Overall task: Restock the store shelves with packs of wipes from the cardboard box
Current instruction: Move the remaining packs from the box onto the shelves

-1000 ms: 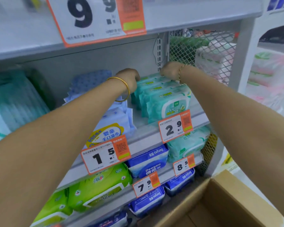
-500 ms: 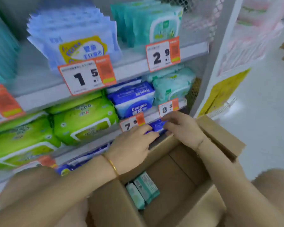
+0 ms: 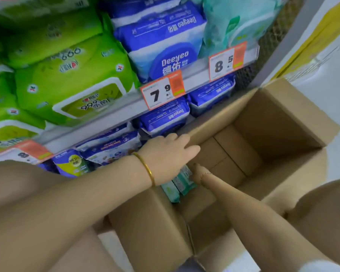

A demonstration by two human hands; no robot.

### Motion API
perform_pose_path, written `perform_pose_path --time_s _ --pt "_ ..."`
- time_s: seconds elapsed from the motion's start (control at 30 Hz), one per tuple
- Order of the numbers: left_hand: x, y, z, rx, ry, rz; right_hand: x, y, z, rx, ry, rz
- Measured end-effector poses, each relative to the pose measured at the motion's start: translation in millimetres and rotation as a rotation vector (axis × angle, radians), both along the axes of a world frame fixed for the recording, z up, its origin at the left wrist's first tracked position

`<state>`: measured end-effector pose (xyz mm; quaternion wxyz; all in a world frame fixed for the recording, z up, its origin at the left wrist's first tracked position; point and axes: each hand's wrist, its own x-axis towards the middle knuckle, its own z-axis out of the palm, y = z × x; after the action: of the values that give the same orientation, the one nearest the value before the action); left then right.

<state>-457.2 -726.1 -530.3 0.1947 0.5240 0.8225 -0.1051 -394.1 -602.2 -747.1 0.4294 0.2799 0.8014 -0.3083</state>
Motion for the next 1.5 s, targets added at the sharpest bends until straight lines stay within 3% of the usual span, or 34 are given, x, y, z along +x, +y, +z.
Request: perform_pose_path --time_s 0.1,0.33,0.5,0.6,0.73,0.9,1.1,1.17,1.3,1.4,1.5 --pt "-2.0 -1.2 -3.9 -0.036 -0.021 0.022 -4.4 -11.5 -13.6 -0.057 -0.038 -0.028" --pt "-3.6 2.3 -5.8 -0.032 -0.044 0.039 -1.6 -12.6 -24.9 -0.14 -0.029 -0.345" --pt "-4.0 0.3 -8.0 -0.05 -0.071 0.039 7.1 -11.1 -19.7 -0.011 -0.02 -0.248" --pt "-5.6 0.2 -6.6 -0.107 -0.105 0.057 4.5 -11.2 1.5 -0.01 -0.037 -0.206" --pt "-11.1 4.8 0.0 -0.16 -0.165 0.14 -3.5 16.1 68.2 -0.139 -0.095 -0.333" --pt "0.0 17.9 9.4 -0.035 -0.416 0.242 -4.1 45.4 160.6 -0.422 0.014 -0.629" --pt "12.8 35.9 19.3 0.368 -0.254 0.242 15.4 47.0 227.6 -0.688 0.169 -0.795" --pt "3.9 36.5 28.8 0.46 -0.386 0.457 21.4 57.2 239.8 -0.676 0.225 -0.8" --pt "-13.5 23.6 51.7 0.676 -1.115 0.941 31.6 76.8 254.2 -0.397 0.507 -0.771" --pt "-16.0 17.9 60.1 0.782 -1.319 1.048 33.7 76.4 254.3 -0.4 0.672 -0.747" --pt "-12.6 17.1 62.8 0.829 -1.43 1.119 32.1 67.4 254.0 -0.599 0.669 -0.7"
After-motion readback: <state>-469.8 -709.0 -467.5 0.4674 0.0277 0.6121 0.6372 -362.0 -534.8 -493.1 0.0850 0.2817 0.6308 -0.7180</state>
